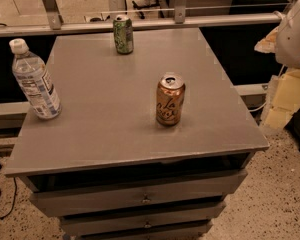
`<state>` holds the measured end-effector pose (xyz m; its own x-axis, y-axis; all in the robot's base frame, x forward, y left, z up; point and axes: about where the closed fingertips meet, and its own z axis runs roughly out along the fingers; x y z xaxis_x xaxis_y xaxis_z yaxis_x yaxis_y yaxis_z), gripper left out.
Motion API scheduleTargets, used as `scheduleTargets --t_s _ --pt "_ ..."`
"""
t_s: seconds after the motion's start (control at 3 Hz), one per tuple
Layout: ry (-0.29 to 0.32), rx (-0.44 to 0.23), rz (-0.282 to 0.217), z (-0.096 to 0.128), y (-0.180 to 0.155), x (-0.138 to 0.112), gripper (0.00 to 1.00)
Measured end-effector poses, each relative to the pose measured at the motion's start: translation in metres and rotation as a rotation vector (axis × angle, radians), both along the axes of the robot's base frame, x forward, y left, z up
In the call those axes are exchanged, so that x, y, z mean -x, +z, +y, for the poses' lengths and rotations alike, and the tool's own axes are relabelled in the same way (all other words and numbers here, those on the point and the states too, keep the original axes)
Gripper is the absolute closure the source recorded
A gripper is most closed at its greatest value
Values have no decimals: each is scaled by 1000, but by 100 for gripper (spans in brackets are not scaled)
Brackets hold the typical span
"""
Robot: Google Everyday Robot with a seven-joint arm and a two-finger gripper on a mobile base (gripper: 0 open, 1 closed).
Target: Knock green can over
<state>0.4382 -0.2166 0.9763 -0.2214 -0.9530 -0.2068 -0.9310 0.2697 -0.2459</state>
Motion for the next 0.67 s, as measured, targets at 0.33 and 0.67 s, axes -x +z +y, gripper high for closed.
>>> scheduleTargets --t_s 0.33,0.67 --pt "0 0 0 0 0 0 0" --pt "11 -24 -45 -8 -5 -31 0"
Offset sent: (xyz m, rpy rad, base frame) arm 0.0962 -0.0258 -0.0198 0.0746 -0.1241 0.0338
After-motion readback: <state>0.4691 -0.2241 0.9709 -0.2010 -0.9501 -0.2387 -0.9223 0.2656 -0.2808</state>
